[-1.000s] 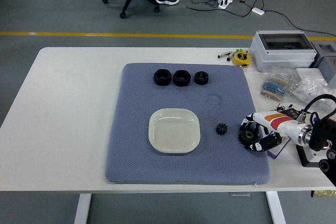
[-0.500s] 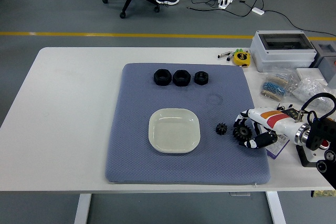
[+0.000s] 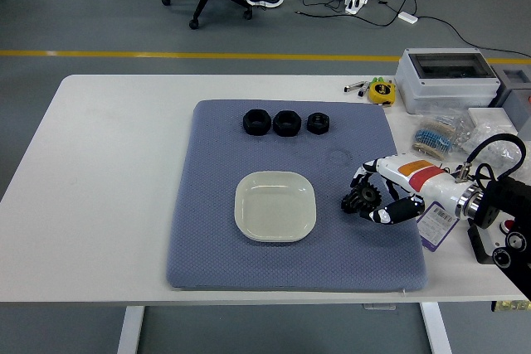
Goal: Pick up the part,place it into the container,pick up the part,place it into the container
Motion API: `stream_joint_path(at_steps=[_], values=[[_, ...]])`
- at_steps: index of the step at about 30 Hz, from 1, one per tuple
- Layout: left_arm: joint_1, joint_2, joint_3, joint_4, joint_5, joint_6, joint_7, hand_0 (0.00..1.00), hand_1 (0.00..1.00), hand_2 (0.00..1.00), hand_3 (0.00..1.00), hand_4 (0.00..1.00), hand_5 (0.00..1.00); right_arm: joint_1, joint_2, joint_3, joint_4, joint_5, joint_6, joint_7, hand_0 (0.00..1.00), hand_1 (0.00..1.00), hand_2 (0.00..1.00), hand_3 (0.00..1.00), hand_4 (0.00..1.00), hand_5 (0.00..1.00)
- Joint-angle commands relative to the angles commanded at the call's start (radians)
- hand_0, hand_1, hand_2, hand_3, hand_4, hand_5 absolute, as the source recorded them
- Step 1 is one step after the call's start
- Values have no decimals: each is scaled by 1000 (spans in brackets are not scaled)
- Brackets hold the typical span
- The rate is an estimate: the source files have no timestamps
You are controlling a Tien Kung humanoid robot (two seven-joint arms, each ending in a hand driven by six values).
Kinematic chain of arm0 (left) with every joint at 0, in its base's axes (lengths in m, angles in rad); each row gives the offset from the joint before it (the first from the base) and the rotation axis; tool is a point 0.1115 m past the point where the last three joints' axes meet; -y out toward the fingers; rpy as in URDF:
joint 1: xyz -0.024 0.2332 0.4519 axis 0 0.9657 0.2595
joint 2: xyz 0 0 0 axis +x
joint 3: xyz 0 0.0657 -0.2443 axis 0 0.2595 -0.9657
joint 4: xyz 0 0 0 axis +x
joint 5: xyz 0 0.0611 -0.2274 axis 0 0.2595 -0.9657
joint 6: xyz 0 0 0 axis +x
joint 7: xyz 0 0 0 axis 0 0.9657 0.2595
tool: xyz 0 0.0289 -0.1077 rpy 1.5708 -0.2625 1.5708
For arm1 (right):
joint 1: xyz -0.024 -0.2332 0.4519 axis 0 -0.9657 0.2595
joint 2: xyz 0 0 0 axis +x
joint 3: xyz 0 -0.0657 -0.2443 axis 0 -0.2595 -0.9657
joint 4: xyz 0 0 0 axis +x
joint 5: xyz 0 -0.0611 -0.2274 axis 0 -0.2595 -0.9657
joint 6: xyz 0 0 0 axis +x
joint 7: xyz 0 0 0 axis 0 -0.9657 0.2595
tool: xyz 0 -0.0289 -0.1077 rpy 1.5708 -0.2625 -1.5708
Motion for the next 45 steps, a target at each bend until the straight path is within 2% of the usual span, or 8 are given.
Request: stream_joint_path(at_steps=[16, 26, 27, 32, 33, 38, 39, 45], values=[[-3, 6, 5, 0, -11, 4, 0, 697, 674, 680, 561, 640, 586, 199, 108, -219, 12, 27, -13, -5, 36, 112, 248, 371, 248, 57], [-4, 8, 7, -2, -10, 7, 4, 698, 673, 676, 561, 639, 585, 315, 248, -333, -129, 54, -40, 4, 36, 111, 245, 372, 250, 57], [-4, 8, 7, -2, -11, 7, 4, 698, 672, 675, 561, 639, 584, 319, 254, -336, -144, 45, -48, 4, 140, 263, 429, 747, 217, 2], [-2, 11, 7, -2, -14, 11, 4, 698, 672, 675, 561, 639, 584, 328, 266, -348, -185, 22, -61, 4, 140, 263, 429, 747, 217, 2], [-2, 11, 5, -2, -12, 11, 4, 693, 669, 673, 560, 638, 585, 329, 265, -356, -184, 39, -63, 2, 206, 300, 686, 998, 531, 171], [0, 13, 3, -2, -3, 10, 8, 693, 669, 673, 560, 638, 585, 323, 265, -370, -182, 54, -70, 5, 206, 300, 686, 998, 531, 171], [0, 13, 3, -2, -2, 10, 8, 682, 668, 672, 560, 639, 584, 323, 266, -370, -182, 54, -71, 5, 214, 302, 723, 998, 621, 211], [0, 13, 3, -3, -3, 10, 8, 683, 668, 670, 561, 638, 583, 322, 256, -369, -180, 58, -99, -1, 234, 332, 783, 998, 704, 225]])
